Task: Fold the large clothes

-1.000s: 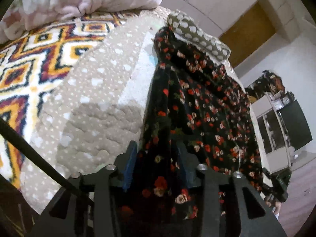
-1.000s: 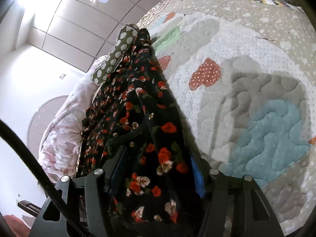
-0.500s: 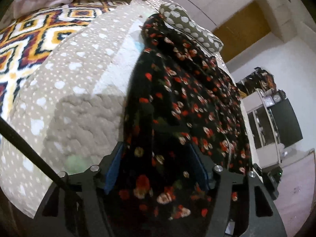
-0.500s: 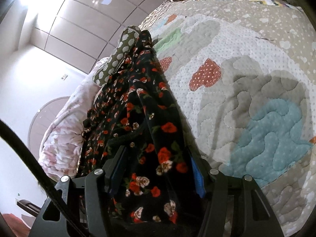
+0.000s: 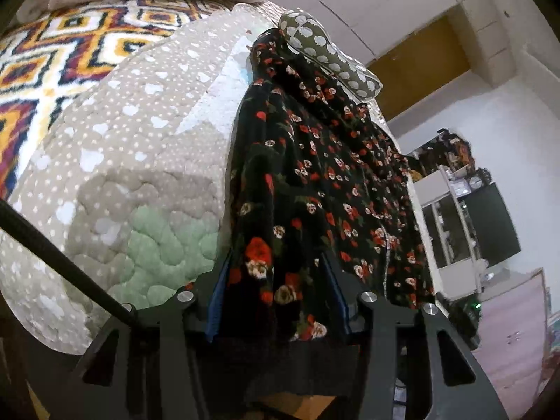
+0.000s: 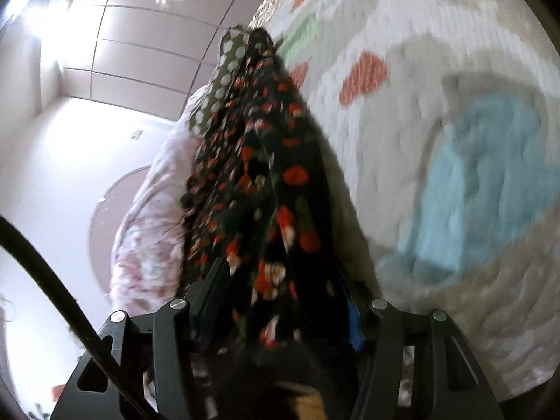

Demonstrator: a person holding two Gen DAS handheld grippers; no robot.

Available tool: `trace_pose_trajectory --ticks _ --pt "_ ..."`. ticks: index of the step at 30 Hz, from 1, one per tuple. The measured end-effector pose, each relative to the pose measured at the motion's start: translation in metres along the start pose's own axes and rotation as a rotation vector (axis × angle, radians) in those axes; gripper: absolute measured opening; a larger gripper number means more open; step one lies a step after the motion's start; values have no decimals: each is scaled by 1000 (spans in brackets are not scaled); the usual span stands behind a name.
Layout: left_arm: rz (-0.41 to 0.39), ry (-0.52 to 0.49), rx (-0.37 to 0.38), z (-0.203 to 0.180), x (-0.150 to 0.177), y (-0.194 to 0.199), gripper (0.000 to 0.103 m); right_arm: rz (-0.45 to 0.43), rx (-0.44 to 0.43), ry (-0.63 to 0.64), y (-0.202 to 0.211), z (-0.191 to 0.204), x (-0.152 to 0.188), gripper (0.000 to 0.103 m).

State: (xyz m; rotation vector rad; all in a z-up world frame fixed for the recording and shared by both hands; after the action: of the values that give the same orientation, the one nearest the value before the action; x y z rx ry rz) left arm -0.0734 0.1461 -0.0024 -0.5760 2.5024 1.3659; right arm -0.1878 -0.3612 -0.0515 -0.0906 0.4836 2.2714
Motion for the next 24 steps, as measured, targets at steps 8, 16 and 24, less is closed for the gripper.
trace_pose_trajectory --ticks 8,16,24 --pt "11 75 92 14 5 5 48 53 -7 19 -6 0 23 56" --pt "-10 30 69 14 9 6 42 72 4 45 -14 6 29 54" --pt "-22 53 49 17 12 4 34 80 17 52 -22 8 32 49"
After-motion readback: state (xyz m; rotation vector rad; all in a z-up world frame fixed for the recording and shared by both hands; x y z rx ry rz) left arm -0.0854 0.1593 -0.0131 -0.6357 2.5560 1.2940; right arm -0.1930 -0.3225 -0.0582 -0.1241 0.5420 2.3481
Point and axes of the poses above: each gripper's, at about its wrist camera, not at the fingertips, and y roughly against the way its jaws point, z to its left, x to its underside, the point moved 4 cm from there along -y, roughly the way its jaws point, and after that the axes turned 9 degrees about -x, right-handed, at the moved point
